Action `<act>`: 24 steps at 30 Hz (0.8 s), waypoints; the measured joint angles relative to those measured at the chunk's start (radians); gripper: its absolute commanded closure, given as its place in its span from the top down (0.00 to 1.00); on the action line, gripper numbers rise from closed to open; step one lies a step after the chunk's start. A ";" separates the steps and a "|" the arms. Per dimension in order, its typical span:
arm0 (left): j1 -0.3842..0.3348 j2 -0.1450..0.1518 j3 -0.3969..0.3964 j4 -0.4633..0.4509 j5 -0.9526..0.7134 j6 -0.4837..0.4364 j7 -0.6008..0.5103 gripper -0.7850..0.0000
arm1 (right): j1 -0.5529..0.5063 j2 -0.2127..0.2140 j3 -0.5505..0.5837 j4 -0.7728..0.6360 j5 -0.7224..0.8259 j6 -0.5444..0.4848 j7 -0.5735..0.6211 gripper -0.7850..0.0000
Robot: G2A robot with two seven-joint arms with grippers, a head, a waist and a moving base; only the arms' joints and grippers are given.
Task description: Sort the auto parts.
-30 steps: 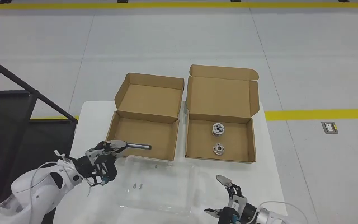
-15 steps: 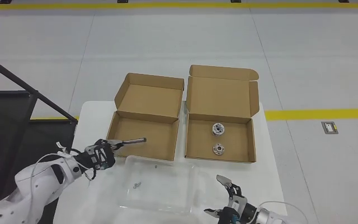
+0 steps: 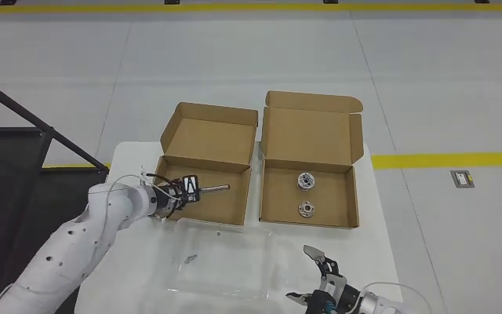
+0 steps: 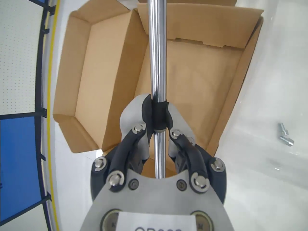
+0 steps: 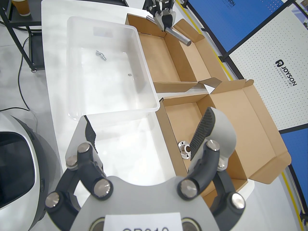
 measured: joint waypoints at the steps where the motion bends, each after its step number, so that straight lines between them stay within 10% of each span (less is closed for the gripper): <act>1: -0.020 -0.015 0.025 0.024 0.002 -0.001 -0.010 0.00 | 0.000 0.000 0.000 0.000 0.000 0.000 0.000 1.00; 10: -0.156 -0.141 0.184 0.270 0.020 0.029 -0.022 0.00 | 0.000 0.000 0.000 0.000 0.000 0.000 0.000 1.00; 12: -0.176 -0.163 0.205 0.316 0.023 0.019 -0.009 0.30 | 0.000 0.000 0.000 0.000 0.000 0.000 0.000 1.00; 24: -0.241 -0.234 0.243 0.492 0.036 0.024 0.107 0.37 | 0.000 0.000 0.000 0.000 0.000 0.000 0.000 1.00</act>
